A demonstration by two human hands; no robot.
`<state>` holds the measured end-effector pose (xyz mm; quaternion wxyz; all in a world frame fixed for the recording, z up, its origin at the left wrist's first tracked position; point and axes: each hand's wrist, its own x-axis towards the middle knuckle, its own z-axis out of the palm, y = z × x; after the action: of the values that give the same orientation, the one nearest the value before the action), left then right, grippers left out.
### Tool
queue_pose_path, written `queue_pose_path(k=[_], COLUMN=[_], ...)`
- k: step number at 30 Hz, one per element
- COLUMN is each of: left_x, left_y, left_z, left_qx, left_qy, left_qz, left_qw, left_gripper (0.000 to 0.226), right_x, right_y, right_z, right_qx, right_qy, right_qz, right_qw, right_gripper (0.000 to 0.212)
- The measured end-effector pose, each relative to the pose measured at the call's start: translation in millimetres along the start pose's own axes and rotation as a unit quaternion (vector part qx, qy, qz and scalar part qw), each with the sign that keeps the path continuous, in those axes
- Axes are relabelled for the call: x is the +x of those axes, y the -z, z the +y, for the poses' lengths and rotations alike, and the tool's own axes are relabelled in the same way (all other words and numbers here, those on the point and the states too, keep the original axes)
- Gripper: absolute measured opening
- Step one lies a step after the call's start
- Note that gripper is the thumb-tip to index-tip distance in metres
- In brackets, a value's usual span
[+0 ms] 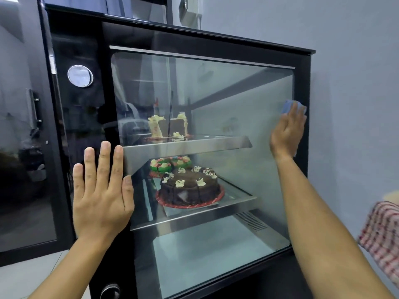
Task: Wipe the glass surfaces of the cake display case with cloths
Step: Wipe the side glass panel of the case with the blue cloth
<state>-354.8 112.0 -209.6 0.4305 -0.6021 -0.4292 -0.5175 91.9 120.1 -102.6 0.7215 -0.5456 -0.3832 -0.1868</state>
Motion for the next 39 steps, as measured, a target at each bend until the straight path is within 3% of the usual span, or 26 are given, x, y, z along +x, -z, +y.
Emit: queue_pose_path(k=[3,8,11,13,15,17,18,20,21,22,23,24,25,27,28,29,31,33,34,36,39], left_x=[0.9,0.4,1.3,2.7,1.6,0.9,1.5,1.4,0.8,0.6,1.2,1.6,2.0,1.5,0.7,0.8,1.4,1.5,2.0,1.6,9.6], left_y=[-0.9,0.4,3.4,4.1,3.9,4.1,3.7,4.6,4.2,3.7,3.2,2.7,2.0,0.9,1.0,0.8,1.5,1.3,2.6,7.0,16.1], left_z=[0.6,1.0,1.9,1.8,0.9,0.6,0.8,0.0,-0.1,0.1,0.3,0.1,0.4,1.2,1.6,2.3,1.8,-0.8,-3.4,-13.0,-34.5], left_qx=[0.001,-0.01,-0.014,-0.014,-0.018,-0.012,-0.009,-0.012,-0.013,-0.011,-0.006,-0.004,-0.005,-0.001,0.002,0.004,0.002,0.001,0.002,0.007,0.057], left_qy=[0.001,0.008,0.007,0.008,0.009,0.003,0.002,0.005,0.006,0.003,0.002,0.004,0.005,0.007,0.008,0.009,0.008,0.004,-0.001,-0.04,-0.12], left_qz=[0.008,-0.005,-0.009,-0.013,-0.017,-0.015,-0.015,-0.016,-0.014,-0.011,-0.011,-0.012,-0.01,-0.008,-0.008,-0.007,-0.012,-0.01,-0.007,-0.009,-0.037], left_qw=[1.0,1.0,1.0,1.0,1.0,1.0,1.0,1.0,1.0,1.0,1.0,1.0,1.0,1.0,1.0,1.0,1.0,1.0,1.0,0.999,0.99], left_gripper=[0.06,0.061,0.061,0.06,0.06,0.06,0.06,0.06,0.061,0.061,0.061,0.061,0.061,0.061,0.061,0.061,0.062,0.061,0.06,0.059,0.062], right_x=[-16.1,-127.1,-127.9,-112.9,-126.5,-178.8,-212.8,-267.5,-271.2,-262.4,-247.6,-229.4,-206.6,-167.9,-159.6,-161.1,-200.1,-284.4,-332.4,-390.2,-368.1], right_y=[9.8,27.2,32.5,17.2,-7.7,-31.4,-35.5,-26.1,-18.3,-11.3,-6.3,1.1,9.7,19.3,13.9,1.9,-30.2,-63.2,-69.1,-63.8,-39.3], right_z=[42.1,107.2,90.3,50.6,-0.5,-29.6,-30.4,-0.4,28.4,55.6,78.3,91.3,96.5,85.7,64.7,35.0,-36.9,-92.7,-107.2,-91.7,-14.9], right_qx=[-0.009,-0.025,-0.022,-0.024,-0.022,-0.032,-0.053,-0.105,-0.115,-0.103,-0.087,-0.07,-0.059,-0.025,-0.008,-0.001,-0.007,-0.058,-0.076,-0.095,-0.127], right_qy=[-0.084,-0.262,-0.365,-0.384,-0.274,-0.043,0.087,0.327,0.392,0.388,0.312,0.177,0.01,-0.281,-0.353,-0.361,-0.257,-0.003,0.128,0.321,0.553], right_qz=[0.027,0.031,0.04,0.051,0.054,0.0,-0.06,-0.183,-0.201,-0.196,-0.16,-0.093,-0.02,0.056,0.074,0.09,0.095,0.021,-0.052,-0.163,-0.228], right_qw=[0.996,0.964,0.93,0.922,0.96,0.999,0.993,0.921,0.89,0.895,0.932,0.977,0.998,0.958,0.933,0.928,0.962,0.998,0.987,0.928,0.791], right_gripper=[0.058,0.055,0.055,0.055,0.056,0.058,0.058,0.056,0.056,0.055,0.054,0.053,0.053,0.054,0.055,0.057,0.063,0.061,0.059,0.056,0.058])
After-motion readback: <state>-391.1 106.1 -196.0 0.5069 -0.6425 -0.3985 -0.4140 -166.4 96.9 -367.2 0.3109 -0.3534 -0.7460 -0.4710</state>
